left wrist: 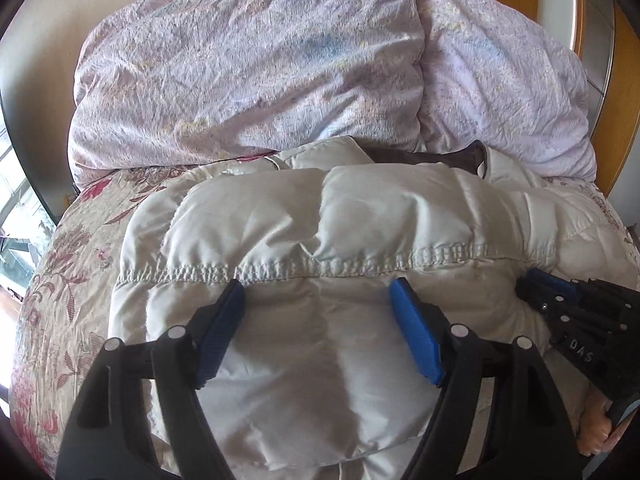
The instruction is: Fold large clothes
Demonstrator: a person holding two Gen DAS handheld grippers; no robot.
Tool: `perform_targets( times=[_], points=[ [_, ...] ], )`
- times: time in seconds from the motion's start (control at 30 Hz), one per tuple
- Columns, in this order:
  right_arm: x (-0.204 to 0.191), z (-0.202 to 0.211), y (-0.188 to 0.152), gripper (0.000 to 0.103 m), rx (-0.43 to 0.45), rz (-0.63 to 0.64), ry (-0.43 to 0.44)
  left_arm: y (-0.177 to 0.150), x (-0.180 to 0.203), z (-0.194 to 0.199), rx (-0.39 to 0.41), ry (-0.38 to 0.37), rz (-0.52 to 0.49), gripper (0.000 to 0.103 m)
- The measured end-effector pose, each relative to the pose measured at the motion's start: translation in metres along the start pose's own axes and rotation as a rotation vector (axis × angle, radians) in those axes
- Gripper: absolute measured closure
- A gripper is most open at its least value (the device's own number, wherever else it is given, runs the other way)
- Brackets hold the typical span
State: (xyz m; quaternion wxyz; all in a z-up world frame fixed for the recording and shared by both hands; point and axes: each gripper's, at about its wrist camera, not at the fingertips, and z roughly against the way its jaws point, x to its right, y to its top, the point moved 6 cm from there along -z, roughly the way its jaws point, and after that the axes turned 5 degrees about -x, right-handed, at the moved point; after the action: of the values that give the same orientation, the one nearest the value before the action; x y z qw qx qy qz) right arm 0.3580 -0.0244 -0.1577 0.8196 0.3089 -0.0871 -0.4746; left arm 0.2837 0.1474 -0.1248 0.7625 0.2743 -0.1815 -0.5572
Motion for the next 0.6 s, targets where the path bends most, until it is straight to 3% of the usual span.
perform_targets(
  times=[0.17, 0.6],
  points=[
    [-0.001, -0.005, -0.006, 0.087, 0.040, 0.020, -0.017, -0.005, 0.002, -0.016, -0.017, 0.010, 0.000, 0.021],
    [0.009, -0.012, -0.001, 0.086, 0.042, -0.038, 0.077, -0.006, -0.002, -0.044, -0.061, -0.020, 0.032, 0.014]
  ],
)
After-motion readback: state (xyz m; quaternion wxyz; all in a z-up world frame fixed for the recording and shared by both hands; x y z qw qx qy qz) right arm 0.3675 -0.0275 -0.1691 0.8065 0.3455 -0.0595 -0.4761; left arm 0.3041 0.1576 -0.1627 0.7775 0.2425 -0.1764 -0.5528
